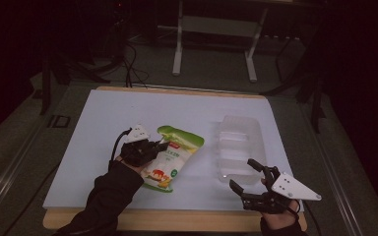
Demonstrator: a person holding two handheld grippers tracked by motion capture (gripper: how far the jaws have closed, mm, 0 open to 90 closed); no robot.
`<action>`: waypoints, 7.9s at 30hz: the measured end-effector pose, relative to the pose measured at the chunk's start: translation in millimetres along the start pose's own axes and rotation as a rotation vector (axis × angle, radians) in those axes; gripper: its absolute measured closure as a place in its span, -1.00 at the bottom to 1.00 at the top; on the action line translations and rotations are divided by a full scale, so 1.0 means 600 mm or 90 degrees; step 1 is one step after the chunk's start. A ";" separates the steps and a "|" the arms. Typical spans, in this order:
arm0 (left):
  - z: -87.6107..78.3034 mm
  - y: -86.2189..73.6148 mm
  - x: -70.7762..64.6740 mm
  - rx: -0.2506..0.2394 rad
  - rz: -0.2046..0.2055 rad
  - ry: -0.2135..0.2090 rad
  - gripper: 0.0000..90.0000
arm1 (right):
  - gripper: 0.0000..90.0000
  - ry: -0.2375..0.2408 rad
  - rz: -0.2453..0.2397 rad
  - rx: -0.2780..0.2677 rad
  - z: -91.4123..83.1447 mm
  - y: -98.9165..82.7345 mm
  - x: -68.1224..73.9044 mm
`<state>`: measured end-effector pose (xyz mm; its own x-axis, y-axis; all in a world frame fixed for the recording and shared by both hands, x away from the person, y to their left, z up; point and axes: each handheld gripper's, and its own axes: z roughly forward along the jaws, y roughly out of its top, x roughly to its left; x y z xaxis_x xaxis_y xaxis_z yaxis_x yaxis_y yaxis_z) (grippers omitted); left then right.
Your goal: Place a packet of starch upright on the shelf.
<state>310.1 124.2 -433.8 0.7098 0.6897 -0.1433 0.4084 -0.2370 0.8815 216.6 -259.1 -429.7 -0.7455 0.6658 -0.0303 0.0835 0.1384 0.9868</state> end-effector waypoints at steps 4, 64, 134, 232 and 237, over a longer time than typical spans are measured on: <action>-0.009 0.009 -0.005 -0.027 -0.003 -0.003 0.91 | -0.67 0.013 -0.002 -0.001 0.009 0.019 -0.002; -0.053 0.064 -0.065 -0.136 0.012 -0.157 0.88 | 0.94 0.171 0.050 0.202 0.177 0.116 -0.011; -0.078 -0.148 0.008 -0.112 -0.019 0.000 -1.00 | 0.94 -0.044 0.126 0.126 0.142 0.157 -0.312; -0.060 -0.160 0.007 -0.077 0.011 -0.071 -1.00 | -0.69 0.095 0.090 0.166 0.144 0.058 -0.068; -0.060 -0.159 0.005 -0.075 0.016 -0.073 -1.00 | -0.69 0.112 0.082 0.172 0.146 0.044 -0.044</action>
<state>252.7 173.7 -502.5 0.7829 0.5998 -0.1652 0.3242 -0.1667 0.9312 296.5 -208.6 -416.6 -0.8182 0.5570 0.1423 0.3381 0.2661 0.9027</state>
